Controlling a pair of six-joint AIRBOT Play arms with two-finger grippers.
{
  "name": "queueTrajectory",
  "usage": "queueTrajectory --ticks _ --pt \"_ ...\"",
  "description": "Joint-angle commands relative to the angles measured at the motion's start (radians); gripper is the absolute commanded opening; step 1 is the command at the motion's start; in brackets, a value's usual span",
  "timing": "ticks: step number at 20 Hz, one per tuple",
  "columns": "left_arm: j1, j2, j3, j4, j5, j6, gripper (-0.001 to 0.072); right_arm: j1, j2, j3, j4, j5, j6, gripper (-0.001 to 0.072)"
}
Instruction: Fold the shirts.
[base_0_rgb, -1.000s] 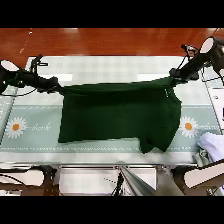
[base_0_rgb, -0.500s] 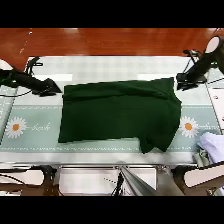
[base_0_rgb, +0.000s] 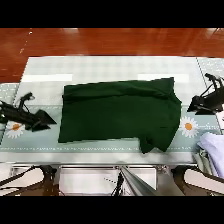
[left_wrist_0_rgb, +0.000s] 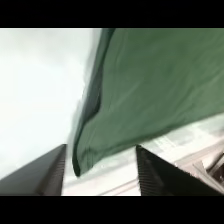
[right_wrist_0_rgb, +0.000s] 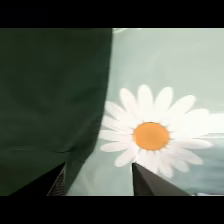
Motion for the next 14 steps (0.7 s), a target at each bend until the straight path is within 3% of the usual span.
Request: queueTrajectory --ticks 1,5,10,11,12,13,14 --pt "0.021 0.029 -0.147 -0.015 0.042 0.047 0.0538 -0.036 0.1 -0.153 0.117 -0.114 -0.059 0.0492" --pt "0.002 0.029 -0.172 -0.047 0.094 0.054 0.0538 -0.036 0.12 -0.172 0.123 -0.124 -0.06 0.0492" --pt "-0.134 0.028 -0.209 -0.082 0.226 0.031 0.0516 -0.036 0.12 -0.172 0.156 -0.107 -0.06 0.0492" --pt "-0.164 0.028 -0.209 -0.132 0.261 0.027 0.0428 -0.036 0.12 -0.172 0.161 -0.103 -0.06 0.0492" --pt "-0.188 0.028 -0.209 -0.183 0.282 0.032 0.0257 -0.036 0.12 -0.172 0.165 -0.097 -0.06 0.0493" --pt "-0.208 0.028 -0.208 -0.221 0.288 0.053 0.0014 -0.037 0.12 -0.172 0.164 -0.085 -0.062 0.0492" --pt "-0.217 0.029 -0.208 -0.235 0.291 0.061 0.0021 -0.037 0.121 -0.174 0.159 -0.072 -0.077 0.0492"
